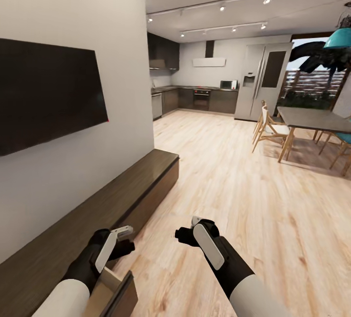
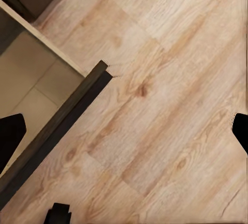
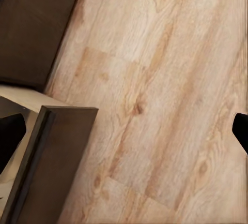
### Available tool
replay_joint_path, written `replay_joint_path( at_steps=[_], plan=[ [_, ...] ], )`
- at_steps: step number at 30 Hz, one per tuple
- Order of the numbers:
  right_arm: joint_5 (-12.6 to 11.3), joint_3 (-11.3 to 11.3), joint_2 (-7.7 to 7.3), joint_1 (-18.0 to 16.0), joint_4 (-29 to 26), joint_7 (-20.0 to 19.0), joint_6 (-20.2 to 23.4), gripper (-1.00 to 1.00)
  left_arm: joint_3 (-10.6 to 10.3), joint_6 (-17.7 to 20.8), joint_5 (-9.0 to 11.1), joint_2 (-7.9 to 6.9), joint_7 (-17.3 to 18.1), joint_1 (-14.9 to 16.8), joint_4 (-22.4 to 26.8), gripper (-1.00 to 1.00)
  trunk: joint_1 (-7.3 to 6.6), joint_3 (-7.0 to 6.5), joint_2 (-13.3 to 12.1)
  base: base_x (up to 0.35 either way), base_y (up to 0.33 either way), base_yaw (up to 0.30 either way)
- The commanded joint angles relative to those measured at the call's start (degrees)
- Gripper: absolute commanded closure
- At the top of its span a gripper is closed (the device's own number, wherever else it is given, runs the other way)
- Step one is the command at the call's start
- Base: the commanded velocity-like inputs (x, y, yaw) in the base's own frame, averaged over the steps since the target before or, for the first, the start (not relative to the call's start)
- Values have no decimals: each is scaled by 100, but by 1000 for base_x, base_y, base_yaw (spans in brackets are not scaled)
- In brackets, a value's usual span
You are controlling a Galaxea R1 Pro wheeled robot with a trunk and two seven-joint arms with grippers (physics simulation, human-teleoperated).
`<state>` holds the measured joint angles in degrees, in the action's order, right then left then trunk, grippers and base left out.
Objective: Place each of the two pumpkins and all three candles from the living room inside a cabinet in the living room (use any cabinet), then make sure every cabinet is closed, and position the cauldron so it is next to a table in the living room.
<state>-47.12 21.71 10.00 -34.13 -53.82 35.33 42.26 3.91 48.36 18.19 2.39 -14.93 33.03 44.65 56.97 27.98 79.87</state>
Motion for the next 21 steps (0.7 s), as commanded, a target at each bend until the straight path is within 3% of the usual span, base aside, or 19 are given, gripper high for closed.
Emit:
replay_joint_path(
  at_steps=[1, 21],
  plan=[
    [1, 0, 0, 0, -1, 0, 1, -100, -1, -1, 1, 2, 0, 0, 0, -100, 0, 0, 0, 0, 0, -286],
    [8, -12, 0, -2, -1, 0, -14, -100, -4, 15, 5, 6, -1, 0, -1, -100, 0, 0, 0, 0, 0, -286]
  ],
)
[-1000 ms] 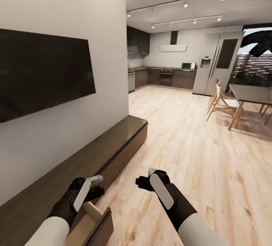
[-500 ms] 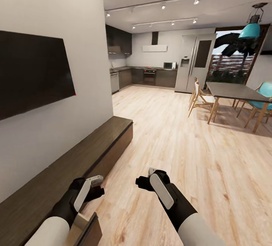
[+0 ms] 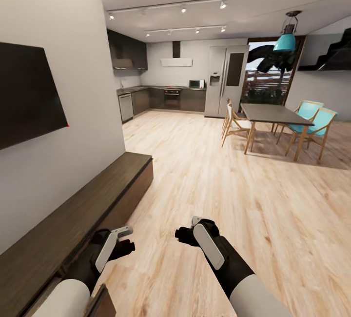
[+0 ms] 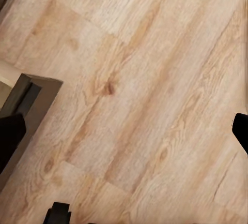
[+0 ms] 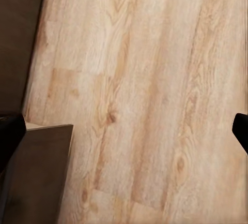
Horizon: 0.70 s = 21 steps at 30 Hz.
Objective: Place each of the two pumpkins and all three candles from the living room inside a cabinet in the living room (use any cabinet), then make sure every cabinet is closed, and position the cauldron so it is next to a table in the living room.
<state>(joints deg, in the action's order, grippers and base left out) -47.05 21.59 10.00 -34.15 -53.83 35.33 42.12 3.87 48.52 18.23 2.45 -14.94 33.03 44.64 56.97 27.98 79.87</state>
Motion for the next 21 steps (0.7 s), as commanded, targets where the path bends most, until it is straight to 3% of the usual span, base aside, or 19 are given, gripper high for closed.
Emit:
replay_joint_path(
  at_steps=[1, 21],
  plan=[
    [0, -2, 0, -2, -2, 0, 0, -100, 0, 0, 3, 1, 0, -1, 0, -100, 0, 0, 0, 0, 0, -286],
    [3, -14, 0, -4, -5, 0, 2, -100, 4, -27, 1, -12, 0, 0, 1, -100, 0, 0, 0, 0, 0, -286]
  ],
)
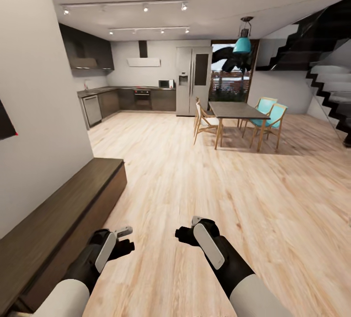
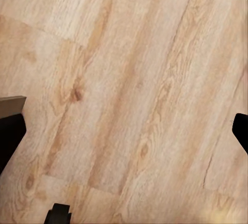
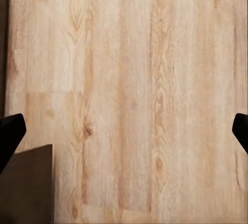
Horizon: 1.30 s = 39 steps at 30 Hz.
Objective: Place each of the two pumpkins and all three candles from the living room inside a cabinet in the living room (use any cabinet), then make sure every cabinet is closed, and position the cauldron so it is next to a table in the living room.
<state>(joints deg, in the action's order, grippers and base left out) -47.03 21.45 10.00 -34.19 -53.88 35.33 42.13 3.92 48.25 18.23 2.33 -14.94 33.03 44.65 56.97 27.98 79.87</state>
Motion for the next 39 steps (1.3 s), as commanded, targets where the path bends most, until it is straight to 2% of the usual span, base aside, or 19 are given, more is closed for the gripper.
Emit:
replay_joint_path(
  at_steps=[1, 11, 18, 19, 22, 25, 30, 39],
  plan=[
    [1, 0, 0, 0, 0, 0, -1, -100, -2, -6, 2, 0, 0, 1, 0, -100, 0, 0, 0, 0, 0, -286],
    [1, -42, -4, 0, 7, 0, -29, -100, -11, -43, -29, -5, 20, 0, 0, -100, 0, 0, 0, 135, 0, -286],
    [7, -513, -181, 0, 29, 0, -19, -100, -14, -64, -68, -11, 0, -1, -10, -100, 0, 0, 0, 311, 0, -286],
    [18, -567, -249, 0, 33, 3, -36, -100, -14, -73, -71, -13, -5, 1, -21, -100, 0, 0, 0, 320, 0, -286],
    [16, -598, -393, 6, 41, 8, -65, -100, -14, -81, -73, -13, -11, -1, -39, -100, 0, 3, 0, 321, -15, -269],
    [21, -605, -461, 19, 39, 9, -82, -100, -14, -112, -74, -26, -14, 0, -51, -100, 0, 12, 0, 321, -70, -145],
    [56, -601, -488, 56, 41, 9, -191, -100, -14, -264, -66, -97, -9, 2, -60, -100, 0, 14, 0, 321, -90, -25],
    [46, -604, -484, 61, 42, 6, -265, -100, -14, -288, -65, -126, -9, -2, -65, -100, 0, 14, 0, 321, -95, -1]
  ],
)
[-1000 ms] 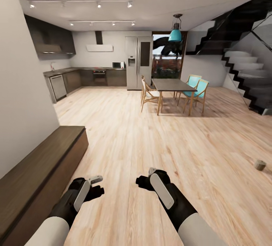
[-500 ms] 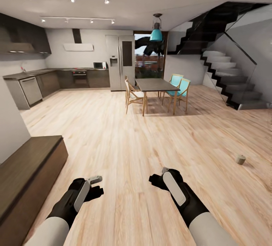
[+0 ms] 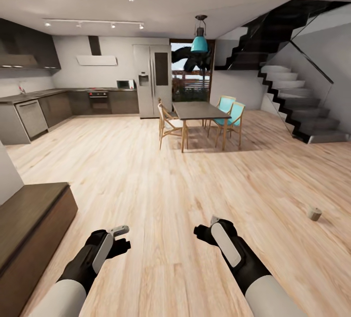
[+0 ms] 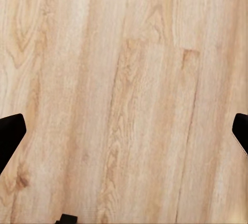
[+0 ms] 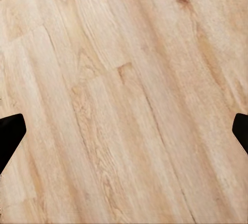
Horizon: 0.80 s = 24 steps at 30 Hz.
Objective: Place each of the two pumpkins and all three candles from the living room inside a cabinet in the living room (use any cabinet), then make sure every cabinet is closed, and position the cauldron so it is next to a table in the living room.
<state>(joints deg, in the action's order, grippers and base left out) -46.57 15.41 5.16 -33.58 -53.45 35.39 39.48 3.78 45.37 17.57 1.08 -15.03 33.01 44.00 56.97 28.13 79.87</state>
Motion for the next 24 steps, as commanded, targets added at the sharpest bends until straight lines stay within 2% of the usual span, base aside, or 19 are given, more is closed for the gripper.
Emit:
replay_joint_path(
  at_steps=[1, 11, 15, 18, 20, 21, 22, 24],
  plan=[
    [-11, -4, 4, 0, -3, 0, -1, -100, 0, -1, 1, -10, 0, 1, 1, -100, 0, 0, 0, 321, -96, 0],
    [-65, -5, 58, 0, -23, -12, 16, -100, -3, -18, 3, -32, 0, 0, -24, -100, 0, 0, 0, 321, -96, 0],
    [-68, -3, 31, 10, 1, -36, 46, -100, 2, -154, 8, -241, -1, 0, -172, -100, 0, 0, 0, 321, -96, 0],
    [-53, 3, -6, 30, 37, -17, 24, -100, 5, -229, 19, -481, 0, 1, -269, -100, 0, 0, 0, 321, -100, 0],
    [-47, 5, -149, 166, 260, -27, -53, -100, -6, -500, 27, -618, 0, 0, -601, -100, 0, 0, 0, 321, -109, 0],
    [-53, 8, -305, 372, 485, -38, -272, -100, -22, -903, 23, -668, 0, -2, -1080, -100, 0, 0, 0, 321, -112, 0],
    [-57, 10, -345, 431, 548, -41, -362, -100, -28, -1051, 20, -679, 0, -3, -1251, -100, 0, 0, 0, 321, -112, 0],
    [-55, 13, -441, 607, 759, -46, -763, -100, -48, -1714, 6, -705, 2, -4, -1989, -100, 0, 0, 0, 321, -112, 0]
  ],
)
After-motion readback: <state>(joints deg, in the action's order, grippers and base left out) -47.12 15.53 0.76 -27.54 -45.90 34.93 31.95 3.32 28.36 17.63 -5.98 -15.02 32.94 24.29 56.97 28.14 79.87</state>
